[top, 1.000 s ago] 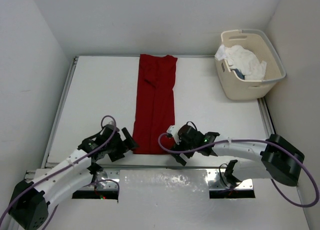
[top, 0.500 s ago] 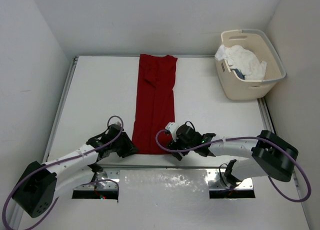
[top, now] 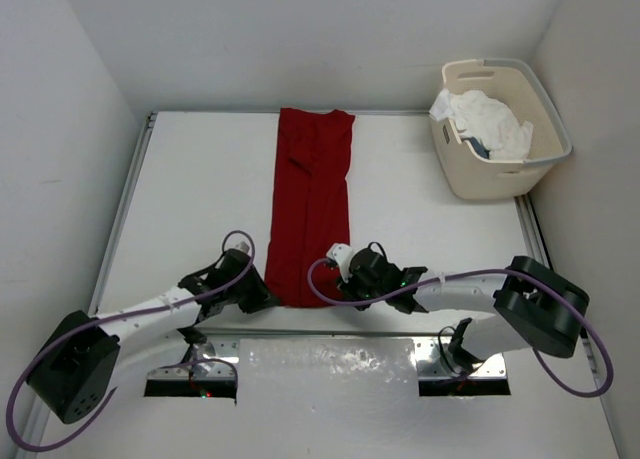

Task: Fold and stack the t-shirts
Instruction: Grab the bottom of the folded rectangular tshirt with both arms, then fold the folded rectangular tshirt in 1/3 of the way

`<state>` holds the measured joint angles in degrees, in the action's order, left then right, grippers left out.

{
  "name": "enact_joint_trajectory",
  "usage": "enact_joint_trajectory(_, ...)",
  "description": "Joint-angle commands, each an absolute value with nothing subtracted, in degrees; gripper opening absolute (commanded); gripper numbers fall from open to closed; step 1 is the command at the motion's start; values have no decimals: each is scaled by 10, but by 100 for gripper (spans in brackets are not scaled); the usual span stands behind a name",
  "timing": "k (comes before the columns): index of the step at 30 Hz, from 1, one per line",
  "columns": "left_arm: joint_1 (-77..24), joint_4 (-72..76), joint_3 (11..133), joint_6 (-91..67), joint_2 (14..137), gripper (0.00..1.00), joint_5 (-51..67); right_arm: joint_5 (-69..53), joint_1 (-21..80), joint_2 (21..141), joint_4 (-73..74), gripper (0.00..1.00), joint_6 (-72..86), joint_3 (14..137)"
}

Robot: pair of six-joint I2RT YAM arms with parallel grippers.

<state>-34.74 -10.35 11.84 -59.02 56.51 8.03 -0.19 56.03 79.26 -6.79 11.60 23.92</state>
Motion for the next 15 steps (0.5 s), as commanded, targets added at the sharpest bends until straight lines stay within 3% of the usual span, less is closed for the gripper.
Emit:
enact_joint_trajectory(1,-362,-100,124,-570,556,0,60,-29,566,805,-70,17,118,247)
enact_joint_trajectory(4,-362,-107,138,-565,520,0,55,-13,565,787,-62,0,120,245)
enact_joint_trajectory(15,-359,-102,270,-534,562,0,-32,120,551,759,-10,0,120,333)
